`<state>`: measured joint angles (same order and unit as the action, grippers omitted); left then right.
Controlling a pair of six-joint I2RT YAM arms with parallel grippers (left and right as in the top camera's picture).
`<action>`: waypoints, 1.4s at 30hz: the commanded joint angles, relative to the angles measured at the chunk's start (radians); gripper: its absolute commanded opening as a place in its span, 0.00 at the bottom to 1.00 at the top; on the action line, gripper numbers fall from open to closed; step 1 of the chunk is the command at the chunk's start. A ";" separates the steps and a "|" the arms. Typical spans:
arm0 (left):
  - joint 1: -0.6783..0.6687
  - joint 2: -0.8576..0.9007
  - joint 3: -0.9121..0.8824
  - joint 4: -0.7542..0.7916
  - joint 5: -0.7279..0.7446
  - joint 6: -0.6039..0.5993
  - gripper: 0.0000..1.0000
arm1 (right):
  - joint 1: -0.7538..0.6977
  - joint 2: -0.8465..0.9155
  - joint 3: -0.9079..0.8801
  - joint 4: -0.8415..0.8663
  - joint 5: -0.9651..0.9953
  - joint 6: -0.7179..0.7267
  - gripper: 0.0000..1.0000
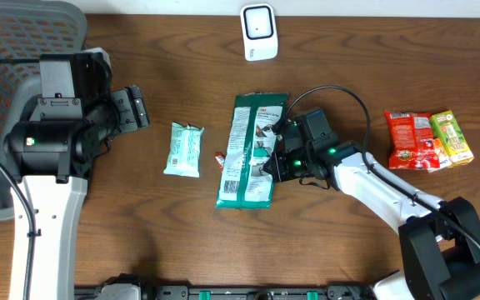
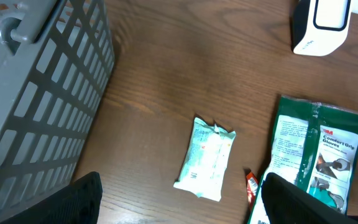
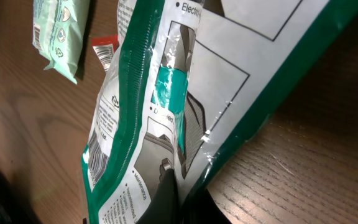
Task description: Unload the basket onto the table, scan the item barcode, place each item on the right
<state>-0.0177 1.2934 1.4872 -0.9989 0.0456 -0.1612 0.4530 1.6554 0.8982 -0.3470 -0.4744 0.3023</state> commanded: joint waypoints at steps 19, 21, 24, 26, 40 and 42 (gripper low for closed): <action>-0.001 0.000 0.018 -0.003 -0.009 -0.009 0.83 | -0.001 -0.011 -0.001 -0.006 -0.002 -0.020 0.01; -0.001 0.000 0.018 -0.003 -0.009 -0.009 0.83 | -0.002 -0.012 -0.001 -0.008 -0.003 -0.019 0.01; -0.001 0.000 0.018 -0.003 -0.009 -0.009 0.83 | -0.019 -0.016 -0.001 -0.004 -0.051 -0.021 0.01; -0.001 0.000 0.018 -0.002 -0.009 -0.009 0.83 | -0.040 -0.023 0.000 0.009 -0.114 -0.031 0.01; -0.001 0.000 0.017 -0.008 0.200 -0.009 0.83 | -0.283 -0.039 -0.001 0.023 -0.584 -0.087 0.01; -0.002 0.003 0.011 -0.013 0.306 -0.008 0.83 | -0.303 -0.039 -0.001 -0.011 -0.549 -0.112 0.01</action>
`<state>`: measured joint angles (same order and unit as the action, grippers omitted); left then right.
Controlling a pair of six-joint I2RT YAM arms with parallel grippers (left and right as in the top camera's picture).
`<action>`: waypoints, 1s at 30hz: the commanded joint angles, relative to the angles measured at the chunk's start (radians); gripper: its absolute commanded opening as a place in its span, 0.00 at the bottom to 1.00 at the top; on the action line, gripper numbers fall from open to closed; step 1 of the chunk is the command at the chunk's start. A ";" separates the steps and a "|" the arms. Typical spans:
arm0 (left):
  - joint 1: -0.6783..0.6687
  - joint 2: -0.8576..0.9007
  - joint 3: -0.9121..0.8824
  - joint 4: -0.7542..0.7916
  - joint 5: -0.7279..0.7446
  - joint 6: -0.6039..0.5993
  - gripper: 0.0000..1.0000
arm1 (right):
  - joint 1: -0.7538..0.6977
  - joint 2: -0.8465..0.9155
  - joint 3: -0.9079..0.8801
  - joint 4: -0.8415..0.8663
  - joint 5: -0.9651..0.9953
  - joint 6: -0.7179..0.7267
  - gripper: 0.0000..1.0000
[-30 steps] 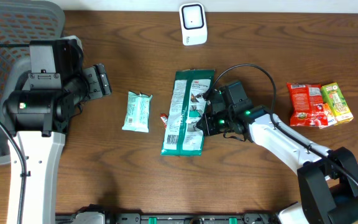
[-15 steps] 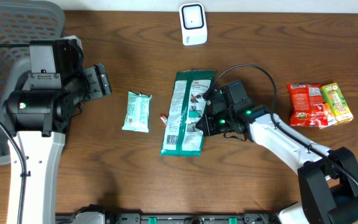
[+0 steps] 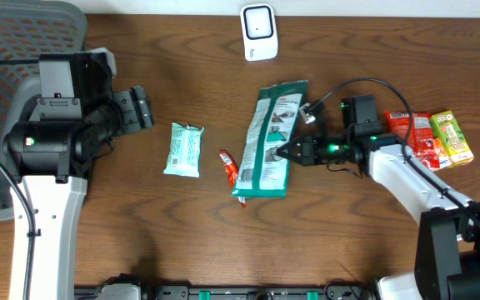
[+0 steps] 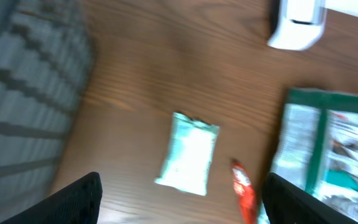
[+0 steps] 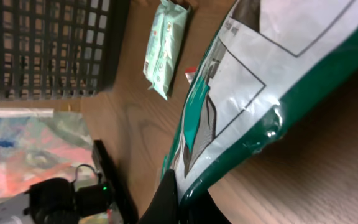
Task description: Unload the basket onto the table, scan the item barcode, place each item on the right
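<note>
A green and white glove packet (image 3: 269, 137) is tipped up on its left edge at the table's middle, its right edge pinched in my right gripper (image 3: 292, 152), which is shut on it. In the right wrist view the packet (image 5: 260, 81) fills the frame above the fingers (image 5: 166, 202). The white scanner (image 3: 258, 32) stands at the back, above the packet. My left gripper (image 3: 144, 108) hangs open at the left, beside the basket, holding nothing; its view is blurred and shows the mint pouch (image 4: 188, 162) and the scanner (image 4: 297, 25).
A mint green pouch (image 3: 184, 149) and a small red sachet (image 3: 228, 167) lie left of the packet. Red and yellow-green snack packs (image 3: 427, 139) lie at the right. A grey basket (image 3: 11, 79) fills the left edge.
My right gripper has moved right and raised the packet's right edge, so the packet now stands tilted and further right. The red sachet is uncovered. The left wrist view has shifted and blurred.
</note>
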<state>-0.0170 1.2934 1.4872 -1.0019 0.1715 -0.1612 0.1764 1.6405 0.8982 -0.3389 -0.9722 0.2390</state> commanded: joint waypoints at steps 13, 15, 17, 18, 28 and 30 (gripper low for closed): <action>-0.121 0.172 -0.109 0.043 0.473 0.033 0.82 | -0.037 -0.017 -0.018 -0.230 0.330 -0.143 0.01; -0.141 0.217 -0.109 0.062 0.472 0.037 0.71 | -0.038 -0.017 -0.034 -0.238 0.355 -0.143 0.01; -0.165 0.269 -0.109 0.073 0.473 0.036 0.54 | -0.039 -0.017 -0.053 -0.236 0.368 -0.143 0.01; -0.181 0.296 -0.109 0.077 0.473 0.036 0.48 | -0.039 -0.017 -0.061 -0.232 0.370 -0.143 0.01; -0.348 0.506 -0.109 0.143 0.476 0.034 0.24 | -0.038 -0.017 -0.098 -0.195 0.370 -0.105 0.01; -0.378 0.540 -0.109 0.164 0.476 0.028 0.24 | -0.038 -0.017 -0.098 -0.194 0.370 -0.105 0.01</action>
<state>-0.3637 1.8008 1.3766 -0.8509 0.6304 -0.1314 0.1467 1.6402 0.8082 -0.5346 -0.6079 0.1253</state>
